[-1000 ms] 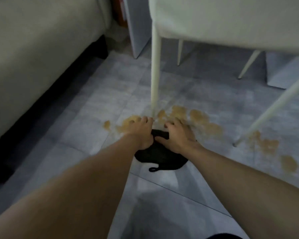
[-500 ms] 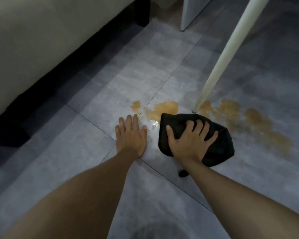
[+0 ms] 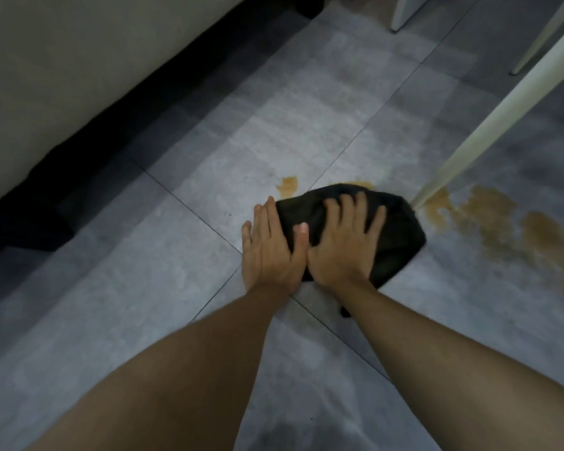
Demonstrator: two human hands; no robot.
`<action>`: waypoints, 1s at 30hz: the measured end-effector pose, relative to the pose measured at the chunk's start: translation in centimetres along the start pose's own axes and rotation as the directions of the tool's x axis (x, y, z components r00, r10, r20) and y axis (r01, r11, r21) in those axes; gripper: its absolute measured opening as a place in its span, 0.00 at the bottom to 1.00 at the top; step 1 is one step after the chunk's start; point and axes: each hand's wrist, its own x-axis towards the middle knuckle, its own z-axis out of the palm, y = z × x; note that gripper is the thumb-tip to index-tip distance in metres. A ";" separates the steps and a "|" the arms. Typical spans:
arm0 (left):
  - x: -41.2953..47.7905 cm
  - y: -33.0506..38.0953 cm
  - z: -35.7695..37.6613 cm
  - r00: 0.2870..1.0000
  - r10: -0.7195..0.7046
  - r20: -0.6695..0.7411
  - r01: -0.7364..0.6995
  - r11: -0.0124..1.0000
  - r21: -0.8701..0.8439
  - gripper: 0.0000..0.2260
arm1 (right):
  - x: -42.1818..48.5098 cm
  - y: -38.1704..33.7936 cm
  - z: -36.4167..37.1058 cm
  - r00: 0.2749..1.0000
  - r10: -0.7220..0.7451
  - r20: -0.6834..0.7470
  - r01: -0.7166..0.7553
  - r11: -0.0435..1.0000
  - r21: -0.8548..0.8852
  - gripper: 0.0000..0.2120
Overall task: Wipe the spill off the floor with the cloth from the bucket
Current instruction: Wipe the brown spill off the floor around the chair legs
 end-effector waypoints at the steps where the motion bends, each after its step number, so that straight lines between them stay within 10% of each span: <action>1: 0.1 -0.3 -0.3 1.000 0.015 -0.023 -0.016 1.000 -0.013 0.34 | -0.4 -0.5 0.3 0.994 -0.106 0.006 0.106 0.994 0.013 0.33; 5: 2.2 -3.7 -2.1 0.985 0.172 0.019 -0.173 0.981 0.091 0.30 | -2.9 2.1 0.1 0.972 -0.224 -0.073 0.225 0.974 0.003 0.33; 15: 3.7 -5.5 -2.3 0.987 0.159 0.023 -0.160 0.980 0.118 0.31 | -1.8 -1.8 0.2 0.961 0.261 -0.095 -0.245 0.958 0.150 0.49; 19: 3.8 -5.6 -1.8 0.988 0.135 0.070 -0.144 0.979 0.143 0.33 | 1.1 -1.3 -0.3 0.939 0.321 0.123 -0.326 0.945 0.024 0.59; 27: 4.0 -5.4 -2.2 0.984 0.134 0.118 -0.152 0.975 0.160 0.35 | 0.1 -0.1 0.3 0.985 -0.170 0.015 0.169 0.983 0.077 0.35; 30: 3.9 -5.4 -2.3 0.981 0.144 0.127 -0.164 0.973 0.162 0.37 | 1.0 1.8 0.1 0.999 0.022 -0.043 -0.016 0.992 0.126 0.46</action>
